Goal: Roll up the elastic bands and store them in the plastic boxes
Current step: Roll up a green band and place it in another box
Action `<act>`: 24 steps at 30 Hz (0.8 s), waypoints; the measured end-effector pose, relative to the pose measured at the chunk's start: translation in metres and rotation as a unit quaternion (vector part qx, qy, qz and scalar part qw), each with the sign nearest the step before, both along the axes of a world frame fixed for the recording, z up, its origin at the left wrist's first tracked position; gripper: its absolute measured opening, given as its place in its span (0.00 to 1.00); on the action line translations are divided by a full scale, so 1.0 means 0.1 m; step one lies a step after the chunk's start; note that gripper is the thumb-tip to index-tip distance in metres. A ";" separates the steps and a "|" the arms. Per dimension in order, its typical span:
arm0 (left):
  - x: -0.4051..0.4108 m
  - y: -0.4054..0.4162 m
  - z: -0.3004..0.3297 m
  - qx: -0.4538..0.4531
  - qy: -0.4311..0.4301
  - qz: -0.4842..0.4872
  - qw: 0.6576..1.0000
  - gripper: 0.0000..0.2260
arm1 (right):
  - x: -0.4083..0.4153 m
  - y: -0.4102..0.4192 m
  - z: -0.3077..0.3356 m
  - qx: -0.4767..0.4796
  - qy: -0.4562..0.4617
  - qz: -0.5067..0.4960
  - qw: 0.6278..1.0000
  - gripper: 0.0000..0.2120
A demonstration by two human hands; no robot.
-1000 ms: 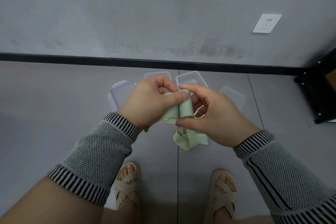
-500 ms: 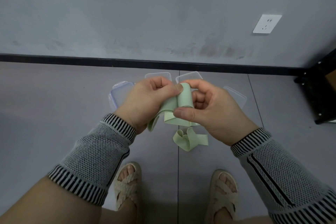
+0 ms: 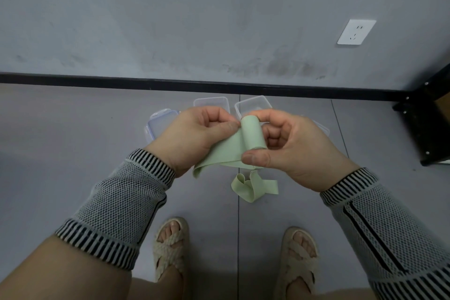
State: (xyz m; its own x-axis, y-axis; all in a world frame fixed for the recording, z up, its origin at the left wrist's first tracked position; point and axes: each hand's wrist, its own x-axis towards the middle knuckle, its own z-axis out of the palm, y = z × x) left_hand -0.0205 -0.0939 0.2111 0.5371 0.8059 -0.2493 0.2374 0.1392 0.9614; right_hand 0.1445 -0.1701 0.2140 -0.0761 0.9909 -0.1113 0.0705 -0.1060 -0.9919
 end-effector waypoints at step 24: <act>0.04 -0.02 -0.01 -0.058 -0.075 0.003 0.995 0.11 | -0.01 0.03 -0.03 0.008 -0.027 -0.008 1.000 0.33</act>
State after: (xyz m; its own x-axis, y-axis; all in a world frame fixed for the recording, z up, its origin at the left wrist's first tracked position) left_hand -0.0169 -0.0955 0.2099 0.5702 0.7800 -0.2578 0.0906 0.2522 0.9634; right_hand 0.1430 -0.1675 0.2113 -0.0544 0.9937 -0.0984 0.1220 -0.0912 -0.9883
